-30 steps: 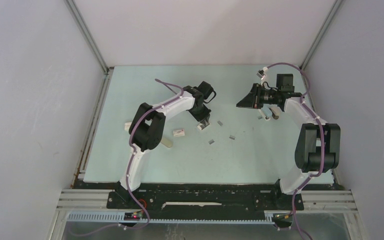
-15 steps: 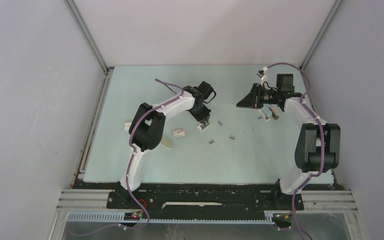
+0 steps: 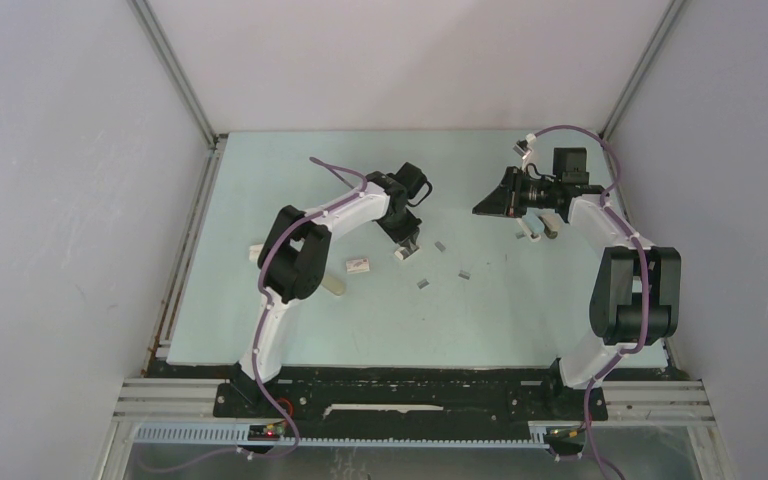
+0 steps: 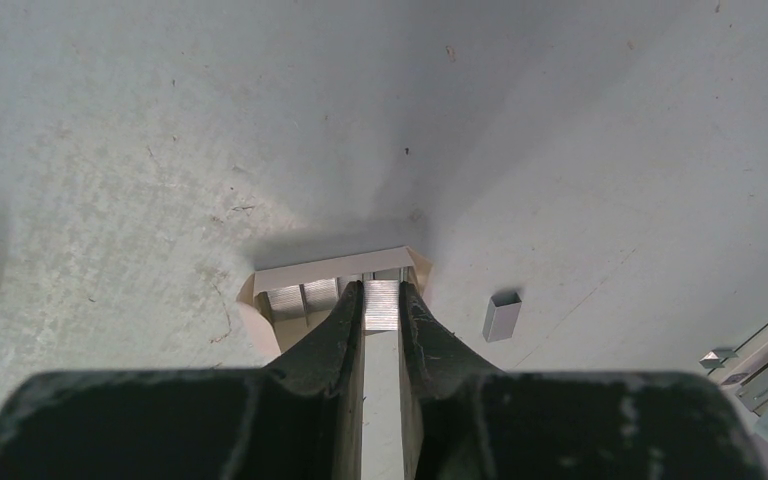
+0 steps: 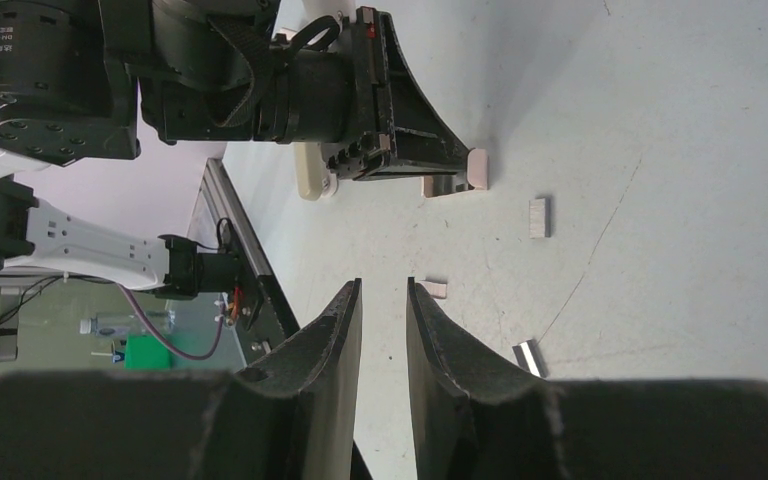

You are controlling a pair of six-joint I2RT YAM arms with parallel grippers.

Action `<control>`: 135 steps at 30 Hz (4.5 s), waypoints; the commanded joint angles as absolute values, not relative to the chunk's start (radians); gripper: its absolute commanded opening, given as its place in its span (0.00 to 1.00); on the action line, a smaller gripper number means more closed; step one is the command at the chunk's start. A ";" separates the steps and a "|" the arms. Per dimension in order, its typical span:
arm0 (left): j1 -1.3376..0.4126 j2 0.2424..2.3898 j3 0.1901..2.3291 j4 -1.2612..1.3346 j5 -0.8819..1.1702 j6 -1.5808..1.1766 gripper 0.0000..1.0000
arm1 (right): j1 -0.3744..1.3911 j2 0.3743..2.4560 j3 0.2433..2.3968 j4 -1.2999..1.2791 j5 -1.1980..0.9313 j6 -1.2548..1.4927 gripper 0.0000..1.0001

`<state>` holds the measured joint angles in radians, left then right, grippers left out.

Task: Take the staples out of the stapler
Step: Place the staple in the staple box, then pick up the staple from the center of the board.

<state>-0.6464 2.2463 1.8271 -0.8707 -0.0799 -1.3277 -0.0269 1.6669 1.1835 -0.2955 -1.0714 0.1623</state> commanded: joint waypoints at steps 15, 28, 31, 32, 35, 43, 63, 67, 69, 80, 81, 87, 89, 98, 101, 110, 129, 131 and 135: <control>-0.634 2.270 1.858 -0.888 -0.107 -1.307 0.18 | -0.038 1.673 1.187 -0.279 -1.091 0.172 0.31; -0.633 2.253 1.863 -0.881 -0.101 -1.300 0.27 | -0.038 1.675 1.187 -0.280 -1.091 0.170 0.31; -0.634 2.233 1.869 -0.881 -0.113 -1.294 0.27 | -0.038 1.676 1.188 -0.281 -1.092 0.167 0.31; -0.636 2.224 1.872 -0.881 -0.117 -1.291 0.27 | -0.037 1.674 1.188 -0.281 -1.091 0.164 0.31; -0.639 2.191 1.874 -0.881 -0.136 -1.276 0.27 | -0.035 1.672 1.188 -0.284 -1.091 0.156 0.31; -0.643 2.122 1.846 -0.881 -0.153 -1.242 0.27 | -0.016 1.661 1.188 -0.289 -1.087 0.135 0.31; -0.653 1.402 1.250 -0.585 -0.544 -0.792 0.62 | 0.271 1.631 1.248 -0.503 -0.733 -0.297 0.33; -0.649 1.189 1.071 -0.508 -0.628 -0.732 0.91 | 0.351 1.648 1.261 -0.531 -0.603 -0.345 0.33; -0.643 1.089 0.983 -0.452 -0.639 -0.705 1.00 | 0.378 1.655 1.260 -0.537 -0.558 -0.356 0.34; -0.532 0.648 0.542 -0.199 -0.495 -0.728 1.00 | 0.420 1.750 1.330 -0.603 -0.412 -0.392 0.36; -0.532 0.624 0.513 -0.183 -0.493 -0.731 1.00 | 0.425 1.762 1.343 -0.606 -0.399 -0.384 0.37; -0.529 0.578 0.438 -0.165 -0.491 -0.745 1.00 | 0.443 1.846 1.412 -0.635 -0.314 -0.338 0.36; -0.530 0.579 0.426 -0.161 -0.490 -0.751 1.00 | 0.445 1.879 1.436 -0.653 -0.284 -0.330 0.36; -0.528 0.583 0.402 -0.152 -0.486 -0.760 1.00 | 0.462 1.994 1.515 -0.707 -0.191 -0.312 0.36; -0.528 0.577 0.389 -0.150 -0.484 -0.770 1.00 | 0.477 2.016 1.546 -0.715 -0.194 -0.312 0.36; -0.528 0.541 0.371 -0.169 -0.490 -0.793 1.00 | 0.499 2.081 1.621 -0.749 -0.181 -0.301 0.38; -0.528 0.553 0.361 -0.154 -0.480 -0.801 1.00 | 0.507 2.173 1.712 -0.792 -0.126 -0.315 0.40; -0.528 0.552 0.361 -0.155 -0.480 -0.799 1.00 | 0.508 2.183 1.723 -0.800 -0.135 -0.313 0.39; -0.528 0.551 0.361 -0.155 -0.480 -0.801 1.00 | 0.508 2.202 1.748 -0.820 -0.143 -0.314 0.36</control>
